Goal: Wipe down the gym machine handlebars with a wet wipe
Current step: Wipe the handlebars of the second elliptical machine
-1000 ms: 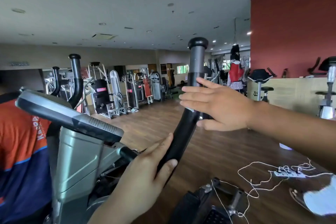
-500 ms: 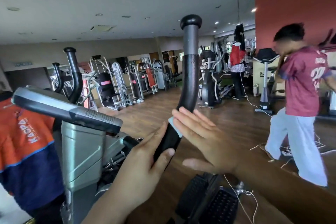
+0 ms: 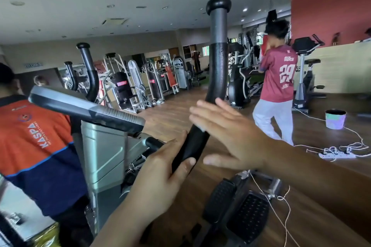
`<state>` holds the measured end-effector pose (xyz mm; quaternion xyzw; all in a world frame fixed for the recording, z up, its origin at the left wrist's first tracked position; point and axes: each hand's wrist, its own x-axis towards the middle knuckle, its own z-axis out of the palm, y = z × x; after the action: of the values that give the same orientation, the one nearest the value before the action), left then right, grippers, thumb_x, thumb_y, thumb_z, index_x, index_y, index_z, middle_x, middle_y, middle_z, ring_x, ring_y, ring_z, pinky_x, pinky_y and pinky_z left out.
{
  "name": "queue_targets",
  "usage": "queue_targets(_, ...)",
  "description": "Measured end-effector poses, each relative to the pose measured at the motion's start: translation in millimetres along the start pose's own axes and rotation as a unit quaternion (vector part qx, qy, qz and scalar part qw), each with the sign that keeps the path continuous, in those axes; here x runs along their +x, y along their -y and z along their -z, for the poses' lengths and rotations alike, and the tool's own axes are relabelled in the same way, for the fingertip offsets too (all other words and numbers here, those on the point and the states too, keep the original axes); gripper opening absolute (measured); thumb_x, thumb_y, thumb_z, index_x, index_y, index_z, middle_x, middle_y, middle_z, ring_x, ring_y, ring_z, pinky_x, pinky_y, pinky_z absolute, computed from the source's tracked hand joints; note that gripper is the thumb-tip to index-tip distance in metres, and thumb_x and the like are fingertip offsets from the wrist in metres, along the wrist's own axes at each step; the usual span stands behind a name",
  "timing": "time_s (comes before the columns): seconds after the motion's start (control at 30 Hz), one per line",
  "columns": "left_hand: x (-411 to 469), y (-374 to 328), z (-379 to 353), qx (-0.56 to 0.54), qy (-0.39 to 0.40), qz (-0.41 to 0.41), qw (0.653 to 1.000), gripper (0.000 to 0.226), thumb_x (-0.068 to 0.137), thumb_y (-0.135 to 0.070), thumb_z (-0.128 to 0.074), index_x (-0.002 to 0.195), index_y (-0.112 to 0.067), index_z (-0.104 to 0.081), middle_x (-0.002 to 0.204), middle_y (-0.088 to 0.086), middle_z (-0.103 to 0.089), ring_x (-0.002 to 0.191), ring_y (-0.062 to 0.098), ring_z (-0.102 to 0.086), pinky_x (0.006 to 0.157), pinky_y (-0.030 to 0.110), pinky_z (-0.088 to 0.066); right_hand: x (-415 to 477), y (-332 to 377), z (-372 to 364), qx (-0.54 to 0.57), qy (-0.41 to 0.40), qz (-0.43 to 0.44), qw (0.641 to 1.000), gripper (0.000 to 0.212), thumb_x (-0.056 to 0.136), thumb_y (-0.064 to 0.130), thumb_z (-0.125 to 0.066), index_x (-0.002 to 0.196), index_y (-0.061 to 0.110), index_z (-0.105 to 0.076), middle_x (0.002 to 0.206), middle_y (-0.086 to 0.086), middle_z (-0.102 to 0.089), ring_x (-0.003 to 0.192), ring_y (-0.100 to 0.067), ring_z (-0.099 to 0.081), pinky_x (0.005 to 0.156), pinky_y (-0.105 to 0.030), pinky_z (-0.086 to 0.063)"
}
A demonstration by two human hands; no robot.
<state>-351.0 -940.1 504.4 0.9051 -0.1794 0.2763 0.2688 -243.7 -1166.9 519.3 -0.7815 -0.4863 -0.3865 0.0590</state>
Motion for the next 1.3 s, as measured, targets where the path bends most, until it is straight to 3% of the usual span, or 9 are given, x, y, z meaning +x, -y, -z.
queue_targets(0.2,-8,3,5,0.012,0.01,0.024,1.0,0.062,0.099,-0.041,-0.064,0.157,-0.031,-0.045,0.144,-0.022,-0.06,0.13,-0.011,-0.054,0.1,-0.001,-0.035,26,-30,35,-0.064,0.044,0.007,0.997,0.08,0.097,0.072,-0.038,0.151,0.015,-0.051,0.156,-0.005,-0.056,0.152,-0.024,-0.044,0.132,-0.054,-0.011)
queue_targets(0.37,-12,1,5,-0.002,0.004,0.022,1.0,0.061,0.099,-0.034,-0.066,0.156,-0.029,-0.046,0.141,-0.024,-0.057,0.125,-0.032,-0.042,0.1,-0.003,-0.032,36,-11,26,-0.054,0.083,0.076,0.992,0.077,0.094,0.074,-0.044,0.142,0.017,-0.062,0.142,-0.004,-0.067,0.136,-0.021,-0.061,0.133,-0.05,-0.005)
queue_targets(0.5,-16,3,7,0.004,0.004,0.018,1.0,0.061,0.1,-0.025,-0.069,0.156,-0.028,-0.046,0.146,-0.02,-0.057,0.13,-0.023,-0.047,0.103,-0.003,-0.031,48,-13,39,-0.063,0.104,0.04,0.992,0.077,0.093,0.077,-0.038,0.135,0.019,-0.066,0.134,-0.002,-0.071,0.127,-0.022,-0.066,0.133,-0.053,-0.007)
queue_targets(0.63,-23,7,9,0.007,0.011,0.02,1.0,0.06,0.1,-0.029,-0.069,0.156,-0.027,-0.047,0.144,-0.015,-0.064,0.131,-0.007,-0.055,0.102,-0.001,-0.034,24,16,18,-0.024,0.083,0.098,0.991,0.075,0.094,0.072,-0.048,0.143,0.017,-0.059,0.145,-0.001,-0.064,0.14,-0.02,-0.057,0.132,-0.054,-0.011)
queue_targets(0.8,-29,16,14,0.001,0.015,0.037,0.999,0.054,0.099,-0.033,-0.069,0.151,-0.037,-0.054,0.132,-0.023,-0.07,0.122,-0.012,-0.06,0.094,0.001,-0.039,15,2,19,-0.027,0.016,0.001,1.0,0.079,0.095,0.069,-0.052,0.149,0.012,-0.054,0.155,-0.007,-0.057,0.15,-0.024,-0.046,0.133,-0.052,-0.012)
queue_targets(0.97,-33,18,16,-0.006,0.023,0.024,0.999,0.054,0.1,-0.031,-0.069,0.151,-0.035,-0.054,0.131,-0.024,-0.069,0.121,-0.014,-0.06,0.095,0.005,-0.042,-11,45,-12,0.0,-0.024,0.038,0.999,0.082,0.096,0.064,-0.052,0.156,0.01,-0.046,0.165,-0.008,-0.043,0.158,-0.024,-0.033,0.133,-0.049,-0.01)
queue_targets(1.1,-35,21,17,-0.01,0.01,0.03,0.999,0.05,0.099,-0.031,-0.069,0.148,-0.032,-0.058,0.136,-0.022,-0.068,0.126,-0.016,-0.056,0.099,0.001,-0.037,-12,54,-18,0.031,-0.063,-0.065,0.995,0.082,0.096,0.06,-0.052,0.158,0.007,-0.041,0.169,-0.012,-0.035,0.16,-0.028,-0.028,0.13,-0.059,-0.019)
queue_targets(1.23,-40,22,16,-0.013,0.014,0.026,0.999,0.05,0.099,-0.033,-0.069,0.148,-0.035,-0.058,0.132,-0.025,-0.069,0.124,-0.015,-0.058,0.097,0.001,-0.037,-26,83,-36,-0.01,-0.056,-0.007,0.998,0.081,0.098,0.059,-0.052,0.159,0.007,-0.038,0.17,-0.01,-0.032,0.161,-0.026,-0.025,0.13,-0.053,-0.021)
queue_targets(1.3,-43,25,17,-0.008,0.013,0.034,0.999,0.05,0.097,-0.04,-0.066,0.147,-0.035,-0.058,0.13,-0.024,-0.07,0.122,-0.01,-0.061,0.097,0.002,-0.039,-20,70,-25,-0.009,-0.057,-0.037,0.998,0.078,0.1,0.057,-0.049,0.159,0.008,-0.038,0.17,-0.009,-0.032,0.161,-0.026,-0.025,0.131,-0.055,-0.018)
